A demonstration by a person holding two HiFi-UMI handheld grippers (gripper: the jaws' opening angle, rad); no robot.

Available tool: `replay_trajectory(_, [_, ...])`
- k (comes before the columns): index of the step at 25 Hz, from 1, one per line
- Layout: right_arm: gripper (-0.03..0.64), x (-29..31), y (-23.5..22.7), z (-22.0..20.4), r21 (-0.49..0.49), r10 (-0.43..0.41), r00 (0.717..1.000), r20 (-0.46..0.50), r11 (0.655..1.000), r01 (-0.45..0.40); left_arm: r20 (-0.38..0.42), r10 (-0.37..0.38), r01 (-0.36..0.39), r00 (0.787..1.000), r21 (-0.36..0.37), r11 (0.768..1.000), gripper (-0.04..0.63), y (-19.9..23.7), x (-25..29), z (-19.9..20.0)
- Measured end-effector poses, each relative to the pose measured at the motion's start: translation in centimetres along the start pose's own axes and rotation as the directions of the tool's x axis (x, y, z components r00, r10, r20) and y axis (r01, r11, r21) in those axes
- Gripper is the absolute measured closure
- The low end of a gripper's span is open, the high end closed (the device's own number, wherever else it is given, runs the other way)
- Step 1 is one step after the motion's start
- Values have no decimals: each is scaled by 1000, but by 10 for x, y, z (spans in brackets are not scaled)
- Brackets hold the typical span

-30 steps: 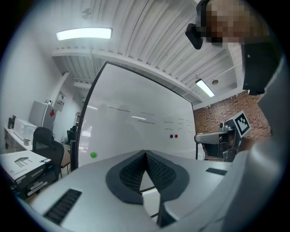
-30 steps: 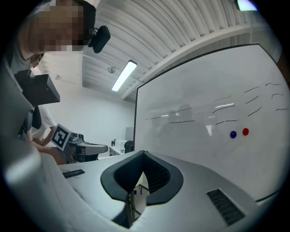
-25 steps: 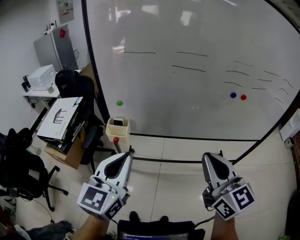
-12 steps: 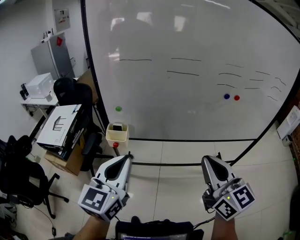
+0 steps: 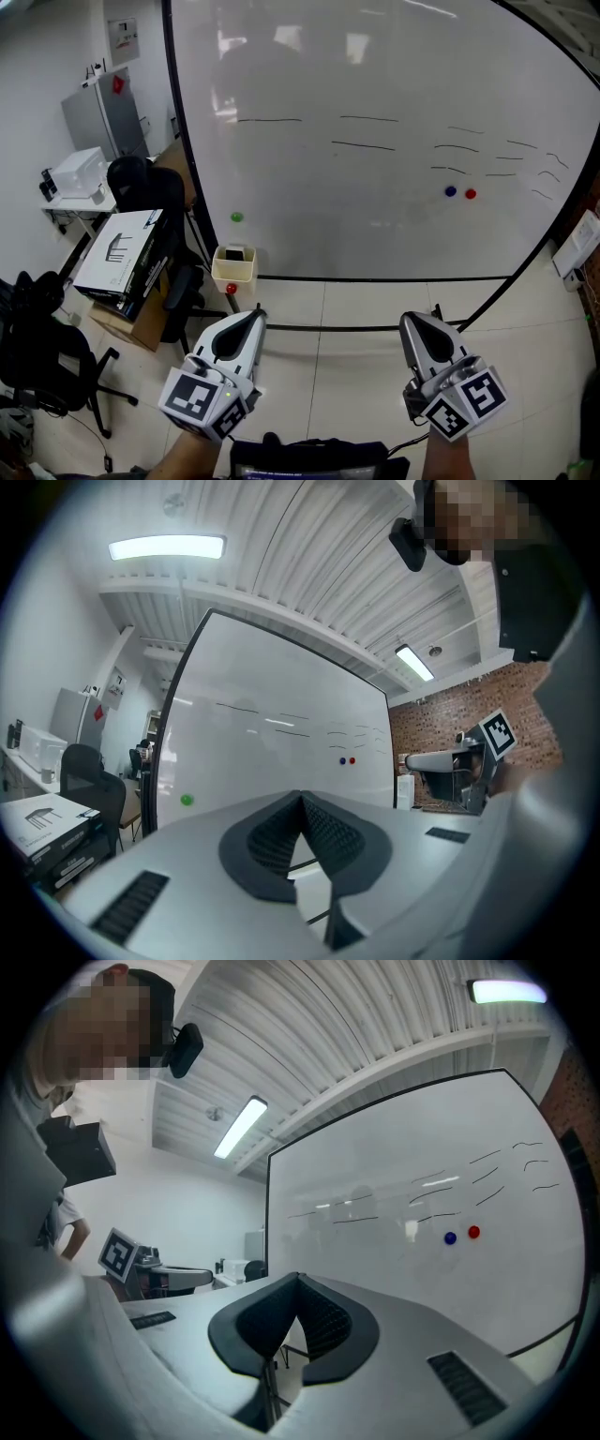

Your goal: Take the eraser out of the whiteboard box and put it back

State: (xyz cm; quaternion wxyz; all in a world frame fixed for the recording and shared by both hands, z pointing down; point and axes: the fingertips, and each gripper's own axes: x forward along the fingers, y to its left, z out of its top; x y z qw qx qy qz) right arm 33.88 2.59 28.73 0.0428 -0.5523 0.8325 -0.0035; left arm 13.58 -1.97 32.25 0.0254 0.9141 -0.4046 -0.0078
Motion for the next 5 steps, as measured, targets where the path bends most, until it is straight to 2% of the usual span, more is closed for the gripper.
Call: replay_trajectory(5, [600, -3, -1, 2, 4, -4, 1000, 6, 1000, 4, 11, -1, 1, 1000, -2, 1000, 566, -2, -1, 1])
